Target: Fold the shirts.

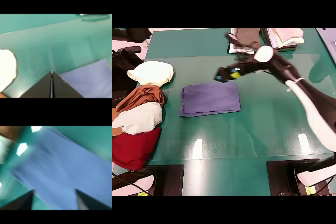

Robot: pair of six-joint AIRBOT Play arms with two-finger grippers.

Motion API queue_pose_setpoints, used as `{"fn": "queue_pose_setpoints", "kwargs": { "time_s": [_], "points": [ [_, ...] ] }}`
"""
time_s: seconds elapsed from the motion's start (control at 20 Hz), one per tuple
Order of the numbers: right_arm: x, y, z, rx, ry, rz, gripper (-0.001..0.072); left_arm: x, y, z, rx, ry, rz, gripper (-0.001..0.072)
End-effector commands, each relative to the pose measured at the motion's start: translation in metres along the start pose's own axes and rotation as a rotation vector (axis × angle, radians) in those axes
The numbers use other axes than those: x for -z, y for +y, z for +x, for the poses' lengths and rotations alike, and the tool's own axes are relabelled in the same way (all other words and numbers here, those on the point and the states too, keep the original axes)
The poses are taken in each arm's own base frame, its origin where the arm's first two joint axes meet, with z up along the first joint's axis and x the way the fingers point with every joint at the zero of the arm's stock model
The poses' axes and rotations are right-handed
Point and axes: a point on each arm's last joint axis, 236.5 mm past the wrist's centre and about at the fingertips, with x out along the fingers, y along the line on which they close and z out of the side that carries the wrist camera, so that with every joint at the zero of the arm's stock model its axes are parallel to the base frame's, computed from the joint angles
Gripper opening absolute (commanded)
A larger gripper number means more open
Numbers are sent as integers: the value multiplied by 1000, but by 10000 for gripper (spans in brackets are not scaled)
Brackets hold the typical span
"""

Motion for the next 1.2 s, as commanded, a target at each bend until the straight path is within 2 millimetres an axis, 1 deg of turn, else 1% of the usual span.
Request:
{"fn": "queue_pose_setpoints", "kwargs": {
  "time_s": [0.0,0.05,0.1,0.2,0.25,0.4,0.5,0.55,0.6,0.65,0.7,0.75,0.8,0.85,0.9,1.0,1.1,1.15],
  "points": [
    [63,-91,-21,84,115,254,626,12,-29,19,53,30,37,23],
    [72,-105,-16,78,126,312,625,16,-33,23,61,42,50,23],
    [77,-110,-9,53,130,364,624,19,-37,26,68,48,57,23],
    [78,-111,13,1,136,434,617,20,-40,29,79,48,52,23],
    [78,-108,26,-17,147,442,587,20,-40,30,78,48,51,23],
    [73,-93,67,-58,187,417,582,21,-40,31,80,50,50,23],
    [66,-78,94,-105,196,417,562,21,-41,31,83,52,48,23],
    [61,-71,105,-129,193,416,459,21,-42,31,87,52,46,23],
    [56,-67,112,-137,190,398,387,21,-43,31,93,52,42,23],
    [49,-62,116,-139,184,369,237,22,-44,31,97,55,40,23],
    [41,-58,117,-140,169,337,28,22,-47,31,110,56,31,23],
    [28,-54,112,-146,142,310,16,22,-51,30,122,55,27,22],
    [15,-54,102,-141,111,290,16,22,-55,31,126,54,37,21],
    [3,-60,87,-113,84,259,16,23,-64,31,135,56,55,22],
    [-7,-70,68,-74,59,230,16,24,-74,31,150,57,74,22],
    [-18,-104,13,50,14,180,16,27,-100,29,193,60,108,22],
    [-17,-145,-49,179,-42,194,16,30,-122,27,230,60,133,22],
    [-12,-167,-85,235,-79,228,16,30,-130,27,244,55,142,22]
  ]
}}
